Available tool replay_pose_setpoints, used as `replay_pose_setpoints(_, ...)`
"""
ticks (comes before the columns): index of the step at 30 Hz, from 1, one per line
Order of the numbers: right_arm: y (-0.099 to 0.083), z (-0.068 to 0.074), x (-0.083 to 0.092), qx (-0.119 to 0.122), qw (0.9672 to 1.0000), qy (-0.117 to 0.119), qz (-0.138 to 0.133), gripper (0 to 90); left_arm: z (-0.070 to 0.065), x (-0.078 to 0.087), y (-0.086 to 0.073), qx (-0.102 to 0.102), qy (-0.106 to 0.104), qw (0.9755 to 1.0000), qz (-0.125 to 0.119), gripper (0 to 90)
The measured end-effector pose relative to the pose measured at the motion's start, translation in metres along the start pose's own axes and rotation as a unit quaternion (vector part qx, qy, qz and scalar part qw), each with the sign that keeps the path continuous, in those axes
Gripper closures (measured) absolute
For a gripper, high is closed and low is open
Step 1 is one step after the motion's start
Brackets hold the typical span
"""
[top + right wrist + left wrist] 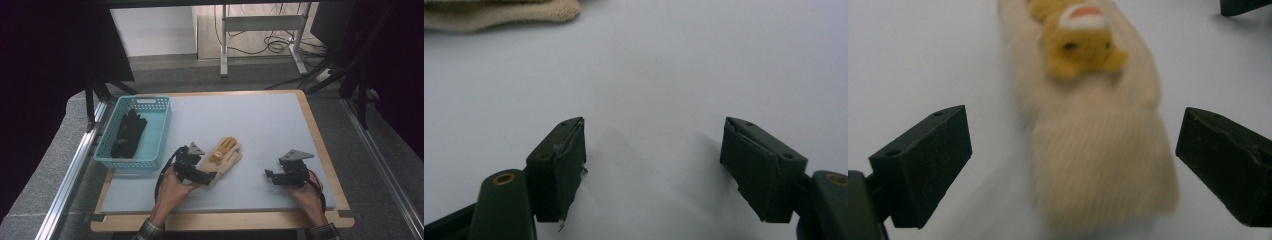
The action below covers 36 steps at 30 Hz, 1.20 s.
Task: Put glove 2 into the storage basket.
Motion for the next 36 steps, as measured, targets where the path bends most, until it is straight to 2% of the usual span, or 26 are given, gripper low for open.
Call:
replay_pose_setpoints(5,0.000,0.000,-0.001,0.002,1.0000,-0.003,0.000,25.2,-0.006,-0.034,0.010,-0.006,0.006,0.9991,0.041,2.0)
replay_pose_setpoints(7,0.000,0.001,-0.001,0.002,1.0000,-0.003,0.000,25.1,-0.011,-0.043,0.010,-0.018,0.012,0.9980,0.060,3.5)
replay_pose_setpoints(8,0.000,0.001,-0.001,0.002,1.0000,-0.003,0.000,25.0,-0.012,-0.046,0.010,-0.027,0.023,0.9968,0.072,5.3)
replay_pose_setpoints(9,0.000,0.000,-0.001,0.002,1.0000,-0.003,0.000,25.0,-0.012,-0.046,0.010,-0.018,0.021,0.9974,0.066,7.1)
replay_pose_setpoints(10,0.000,0.000,-0.001,0.002,1.0000,-0.003,0.000,25.0,-0.011,-0.045,0.011,-0.010,0.016,0.9978,0.064,14.0)
replay_pose_setpoints(13,-0.001,0.000,-0.001,0.002,1.0000,-0.003,0.000,25.0,-0.007,-0.040,0.010,-0.003,0.021,0.9978,0.062,31.2)
replay_pose_setpoints(14,-0.001,0.000,-0.001,0.002,1.0000,-0.002,0.000,25.0,-0.005,-0.038,0.010,-0.001,0.018,0.9980,0.060,40.5)
replay_pose_setpoints(17,-0.001,0.001,-0.001,0.002,1.0000,-0.003,0.000,25.0,-0.003,-0.036,0.010,0.005,0.002,0.9987,0.051,54.8)
replay_pose_setpoints(19,-0.001,0.001,-0.001,0.002,1.0000,-0.003,0.000,24.9,-0.004,-0.034,0.010,0.004,-0.011,0.9988,0.047,60.6)
replay_pose_setpoints(21,-0.001,0.000,-0.001,0.002,1.0000,-0.002,0.000,25.0,-0.003,-0.031,0.011,0.006,-0.016,0.9989,0.043,63.9)
replay_pose_setpoints(25,-0.001,0.000,-0.001,0.001,1.0000,-0.002,0.000,25.0,0.006,-0.020,0.015,0.014,-0.011,0.9993,0.033,66.9)
replay_pose_setpoints(30,-0.001,0.000,-0.001,0.001,1.0000,-0.001,0.000,25.0,0.027,0.002,0.018,0.034,0.002,0.9993,0.018,66.9)
replay_pose_setpoints(36,-0.001,0.000,-0.001,0.000,1.0000,0.000,0.001,24.9,0.058,0.038,0.020,0.060,0.035,0.9976,0.003,66.8)
Point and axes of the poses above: each handheld gripper's, and its own axes: x roughly backward along the jaws, y roughly out of its top, z roughly to its left, the point moved 6 cm from there along -x, roughly forward along the jaws, and after that the axes turned 9 degrees about -x, right-handed, at the moved point
